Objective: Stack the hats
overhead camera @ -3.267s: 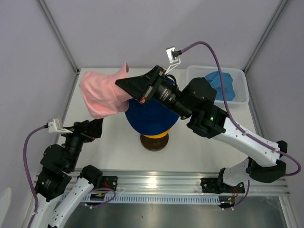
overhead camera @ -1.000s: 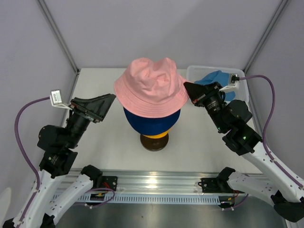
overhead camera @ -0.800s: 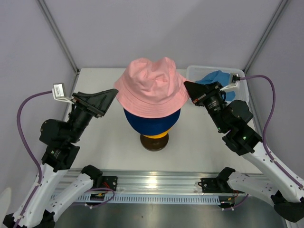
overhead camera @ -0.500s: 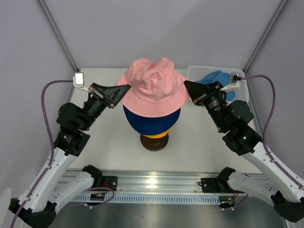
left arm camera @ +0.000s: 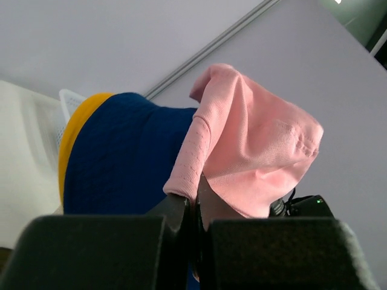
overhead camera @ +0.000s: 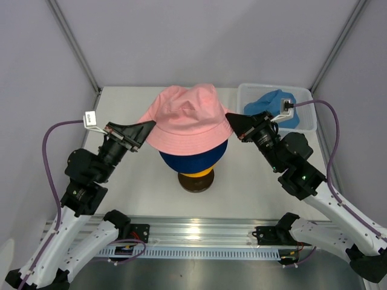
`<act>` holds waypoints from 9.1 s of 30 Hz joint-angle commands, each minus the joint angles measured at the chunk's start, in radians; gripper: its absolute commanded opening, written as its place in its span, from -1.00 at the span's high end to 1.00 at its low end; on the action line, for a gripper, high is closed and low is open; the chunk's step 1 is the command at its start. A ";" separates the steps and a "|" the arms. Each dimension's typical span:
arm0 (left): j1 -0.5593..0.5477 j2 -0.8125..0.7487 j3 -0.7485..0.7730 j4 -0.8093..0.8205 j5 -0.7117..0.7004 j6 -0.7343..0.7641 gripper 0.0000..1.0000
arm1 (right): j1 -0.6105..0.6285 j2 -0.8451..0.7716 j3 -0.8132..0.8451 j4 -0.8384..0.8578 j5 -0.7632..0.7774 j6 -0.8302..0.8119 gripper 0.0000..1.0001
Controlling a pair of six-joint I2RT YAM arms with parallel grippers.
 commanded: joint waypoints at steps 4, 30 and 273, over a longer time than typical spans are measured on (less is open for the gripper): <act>0.008 0.016 -0.103 0.018 0.035 0.075 0.96 | -0.013 -0.063 -0.070 -0.087 0.077 -0.035 1.00; -0.008 -0.021 -0.101 0.130 0.295 0.104 0.99 | -0.013 -0.134 -0.065 -0.034 -0.045 -0.043 1.00; -0.018 0.658 1.325 -0.416 0.310 0.497 0.99 | -0.252 0.274 0.268 0.609 -0.857 0.058 -0.77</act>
